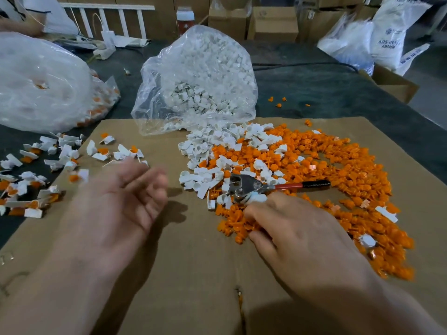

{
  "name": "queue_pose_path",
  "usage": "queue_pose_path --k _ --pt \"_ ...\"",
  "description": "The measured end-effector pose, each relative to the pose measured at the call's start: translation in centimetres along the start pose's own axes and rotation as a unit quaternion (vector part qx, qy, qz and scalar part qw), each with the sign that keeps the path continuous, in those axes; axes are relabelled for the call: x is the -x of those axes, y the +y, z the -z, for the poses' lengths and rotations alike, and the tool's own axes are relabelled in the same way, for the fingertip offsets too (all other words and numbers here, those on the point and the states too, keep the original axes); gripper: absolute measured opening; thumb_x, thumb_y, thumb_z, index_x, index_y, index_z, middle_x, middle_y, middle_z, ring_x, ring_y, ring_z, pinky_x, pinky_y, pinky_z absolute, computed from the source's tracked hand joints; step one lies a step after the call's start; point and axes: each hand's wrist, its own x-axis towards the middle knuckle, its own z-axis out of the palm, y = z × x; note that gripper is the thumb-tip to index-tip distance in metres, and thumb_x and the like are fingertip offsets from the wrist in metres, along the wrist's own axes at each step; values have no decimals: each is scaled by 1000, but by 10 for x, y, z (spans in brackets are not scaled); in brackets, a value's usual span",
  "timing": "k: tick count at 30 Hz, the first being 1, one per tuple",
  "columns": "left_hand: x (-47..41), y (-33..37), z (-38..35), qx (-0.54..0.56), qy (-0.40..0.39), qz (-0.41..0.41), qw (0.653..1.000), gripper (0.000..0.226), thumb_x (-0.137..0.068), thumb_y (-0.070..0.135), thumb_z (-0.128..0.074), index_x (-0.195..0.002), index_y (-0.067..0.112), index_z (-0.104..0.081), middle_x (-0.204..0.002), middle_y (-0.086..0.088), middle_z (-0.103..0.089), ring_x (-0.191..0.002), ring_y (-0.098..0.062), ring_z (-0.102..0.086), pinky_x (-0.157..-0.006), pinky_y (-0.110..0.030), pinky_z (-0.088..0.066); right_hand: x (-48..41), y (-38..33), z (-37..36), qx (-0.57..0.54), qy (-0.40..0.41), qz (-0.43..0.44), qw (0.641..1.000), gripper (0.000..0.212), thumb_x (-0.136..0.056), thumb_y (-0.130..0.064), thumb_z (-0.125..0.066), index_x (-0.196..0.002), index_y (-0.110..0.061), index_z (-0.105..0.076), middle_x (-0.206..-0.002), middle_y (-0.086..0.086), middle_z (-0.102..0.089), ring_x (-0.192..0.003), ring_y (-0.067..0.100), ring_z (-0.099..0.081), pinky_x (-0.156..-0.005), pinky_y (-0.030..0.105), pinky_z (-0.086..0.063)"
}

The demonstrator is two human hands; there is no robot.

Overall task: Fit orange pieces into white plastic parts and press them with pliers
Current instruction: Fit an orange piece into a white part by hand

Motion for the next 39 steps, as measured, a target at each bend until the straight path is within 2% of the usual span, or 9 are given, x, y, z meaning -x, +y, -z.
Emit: queue_pose_path --k 2,6,9,13,17,24,28,30,39 --pt "12 -10 -10 -232 -6 -71 970 12 -96 26 -62 -99 21 -72 -83 -1 -77 -57 -8 -65 -49 -21 -51 0 -1 -2 13 -14 0 1000 19 -97 -37 -48 -114 -32 -56 -95 -9 -46 -88 13 -45 -66 29 -46" --pt "29 -30 -16 -623 -71 -261 734 23 -89 35 -61 -111 44 -64 -96 23 -61 -86 3 -59 -70 -11 -38 -2 -5 3 36 -27 -9 999 6 -85 -28 -69 -90 -25 -67 -81 -6 -51 -71 15 -51 -48 28 -45" --pt "26 -36 -16 -678 -85 -317 657 49 -87 13 -66 -130 37 -62 -106 11 -50 -82 -8 -55 -70 -18 -39 -2 -6 4 35 -36 -14 999 6 -85 -27 -70 -86 -24 -64 -80 -6 -50 -69 14 -50 -46 28 -43" --pt "19 -35 -13 -713 -103 -341 604 58 -70 -8 -79 -118 25 -72 -97 -1 -61 -77 -23 -59 -60 -34 -50 -4 -10 12 -6 -28 6 1000 18 -87 -36 -66 -101 -30 -58 -87 -9 -47 -72 12 -48 -49 26 -42" --pt "15 -36 -10 -692 -108 -362 615 38 -75 12 -82 -103 33 -69 -94 7 -60 -81 -18 -61 -61 -34 -51 -2 -16 3 1 -47 14 999 44 -99 -53 -32 -133 -40 -8 -119 -9 -36 -97 16 -51 -65 29 -38" --pt "24 -30 -18 -698 -131 -346 613 13 -78 28 -78 -80 32 -66 -83 15 -58 -76 -8 -57 -62 -23 -44 -5 -17 5 22 -79 9 997 27 -102 -48 -27 -122 -32 -33 -112 -8 -33 -92 14 -49 -71 28 -43" --pt "30 -30 -23 -616 -80 -255 741 18 -79 52 -61 -80 34 -61 -84 21 -61 -84 0 -55 -60 -18 -41 -4 -15 5 13 -61 3 998 25 -102 -44 -28 -121 -31 -36 -113 -9 -34 -88 13 -44 -70 27 -41" --pt "35 -29 -27 -589 -61 -210 778 16 -76 54 -63 -89 46 -59 -84 26 -64 -82 4 -57 -57 -15 -44 -4 -13 6 3 -52 -1 999 24 -102 -43 -27 -121 -32 -37 -113 -10 -35 -91 12 -46 -74 28 -43" --pt "35 -38 -30 -393 -113 -103 907 35 -84 8 -74 -81 43 -70 -60 -1 -67 -49 -10 -61 -46 -17 -47 -2 -5 10 -181 77 -84 977 21 -86 -56 -35 -91 -38 -44 -90 -17 -51 -84 3 -52 -65 24 -46"
